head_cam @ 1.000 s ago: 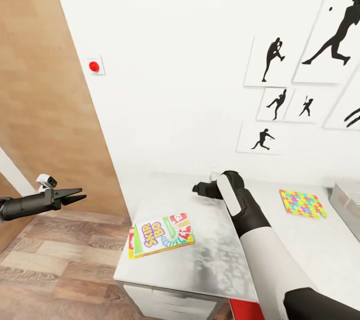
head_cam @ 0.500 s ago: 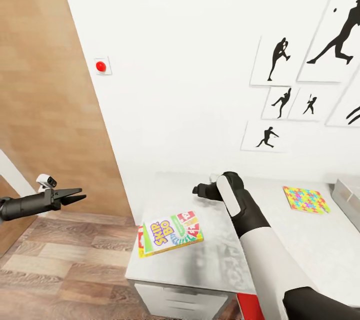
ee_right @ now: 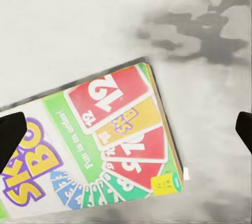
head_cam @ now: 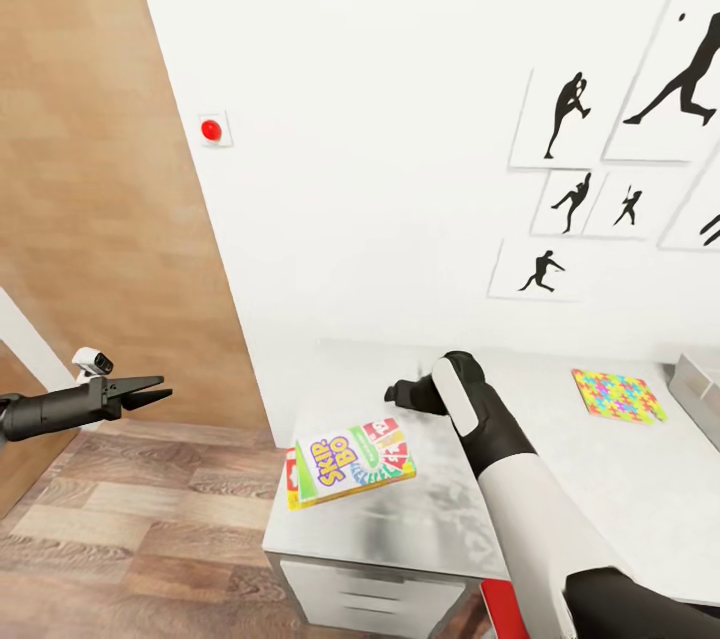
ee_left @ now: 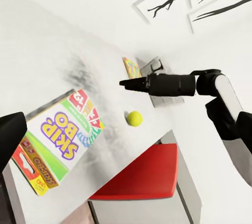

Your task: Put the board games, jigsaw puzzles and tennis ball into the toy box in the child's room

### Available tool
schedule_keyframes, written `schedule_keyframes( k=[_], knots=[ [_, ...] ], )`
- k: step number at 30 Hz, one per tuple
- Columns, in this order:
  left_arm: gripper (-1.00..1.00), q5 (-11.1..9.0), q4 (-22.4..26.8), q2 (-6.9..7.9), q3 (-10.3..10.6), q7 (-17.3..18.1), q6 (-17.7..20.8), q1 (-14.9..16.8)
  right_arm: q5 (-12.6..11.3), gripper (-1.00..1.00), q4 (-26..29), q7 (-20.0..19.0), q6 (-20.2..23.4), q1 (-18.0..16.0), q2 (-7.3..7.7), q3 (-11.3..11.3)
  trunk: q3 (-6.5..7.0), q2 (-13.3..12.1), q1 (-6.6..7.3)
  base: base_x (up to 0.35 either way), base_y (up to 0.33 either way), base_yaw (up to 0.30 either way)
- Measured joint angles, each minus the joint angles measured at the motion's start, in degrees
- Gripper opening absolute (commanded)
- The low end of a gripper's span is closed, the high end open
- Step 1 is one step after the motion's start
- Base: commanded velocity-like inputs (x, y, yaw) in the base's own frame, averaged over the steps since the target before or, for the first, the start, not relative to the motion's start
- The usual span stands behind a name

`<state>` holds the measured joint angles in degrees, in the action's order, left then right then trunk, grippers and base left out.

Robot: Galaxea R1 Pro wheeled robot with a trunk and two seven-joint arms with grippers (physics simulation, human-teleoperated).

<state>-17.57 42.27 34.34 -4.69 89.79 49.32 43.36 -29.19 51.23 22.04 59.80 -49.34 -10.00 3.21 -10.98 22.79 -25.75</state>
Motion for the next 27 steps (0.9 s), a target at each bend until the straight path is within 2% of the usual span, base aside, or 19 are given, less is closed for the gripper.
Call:
schedule_keyframes(
  k=[6,13,21,27],
  knots=[
    [1.0,0.0,0.0,0.0,0.0,0.0,0.0,0.0,0.0,1.0,-4.0,-0.2,0.1,0.0,0.0,-1.5,-0.15,0.0,0.0,0.0,0.001,0.0],
    [1.0,0.1,-0.1,0.02,0.0,0.0,0.0,0.0,0.0,1.0,-4.5,-1.0,0.1,0.1,0.0,-1.8,-0.32,0.0,0.0,0.0,0.025,0.0],
    [1.0,0.1,-0.1,0.08,0.0,0.0,0.0,0.0,0.0,1.0,-4.7,-3.9,-0.1,0.1,0.0,-1.8,-0.65,0.0,0.0,0.0,0.156,0.0],
    [1.0,0.1,-0.1,0.09,0.0,0.0,0.0,0.0,0.0,1.0,-4.7,-4.7,-0.3,0.1,0.0,-1.8,-0.96,0.0,0.0,0.007,0.071,0.0]
  ],
)
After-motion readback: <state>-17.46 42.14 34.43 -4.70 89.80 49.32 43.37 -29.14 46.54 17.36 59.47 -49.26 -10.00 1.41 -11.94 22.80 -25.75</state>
